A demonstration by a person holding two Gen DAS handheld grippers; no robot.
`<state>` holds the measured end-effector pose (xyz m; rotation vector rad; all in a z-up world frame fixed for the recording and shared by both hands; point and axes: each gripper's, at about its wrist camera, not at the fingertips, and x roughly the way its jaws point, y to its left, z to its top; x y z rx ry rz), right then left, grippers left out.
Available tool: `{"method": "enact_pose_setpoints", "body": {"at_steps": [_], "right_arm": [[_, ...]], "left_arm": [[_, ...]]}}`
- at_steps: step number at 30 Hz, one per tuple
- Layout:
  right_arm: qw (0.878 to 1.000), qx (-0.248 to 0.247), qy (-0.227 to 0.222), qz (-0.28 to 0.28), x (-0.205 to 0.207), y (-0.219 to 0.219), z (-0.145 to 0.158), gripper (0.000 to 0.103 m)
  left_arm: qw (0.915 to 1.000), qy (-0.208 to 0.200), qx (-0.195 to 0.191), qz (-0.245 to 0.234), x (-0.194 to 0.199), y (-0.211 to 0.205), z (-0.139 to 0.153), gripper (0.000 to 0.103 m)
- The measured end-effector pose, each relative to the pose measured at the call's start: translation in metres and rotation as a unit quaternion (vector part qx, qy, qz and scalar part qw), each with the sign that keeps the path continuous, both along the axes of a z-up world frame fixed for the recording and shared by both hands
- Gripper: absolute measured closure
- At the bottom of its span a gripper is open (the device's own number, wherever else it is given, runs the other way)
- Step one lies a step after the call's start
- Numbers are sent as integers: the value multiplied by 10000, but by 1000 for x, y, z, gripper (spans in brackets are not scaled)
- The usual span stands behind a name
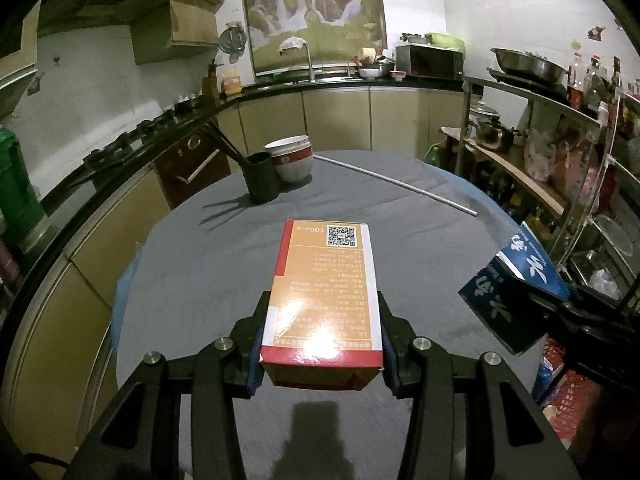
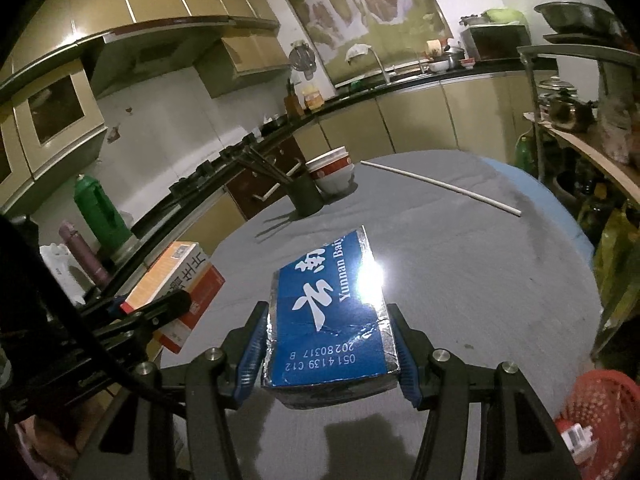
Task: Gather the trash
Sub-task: 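Lift both boxes and carry them over the red basket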
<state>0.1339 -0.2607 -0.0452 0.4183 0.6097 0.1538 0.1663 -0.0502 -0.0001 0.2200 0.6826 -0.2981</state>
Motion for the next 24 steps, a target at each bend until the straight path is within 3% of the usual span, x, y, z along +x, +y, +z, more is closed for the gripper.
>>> {"method": "enact_pose_setpoints", "body": {"at_steps": [24], "right_arm": [[9991,83,-410,-77,-90,6,20,43]], "left_arm": [[9981,-561,177,207,-86,2,8,55]]}}
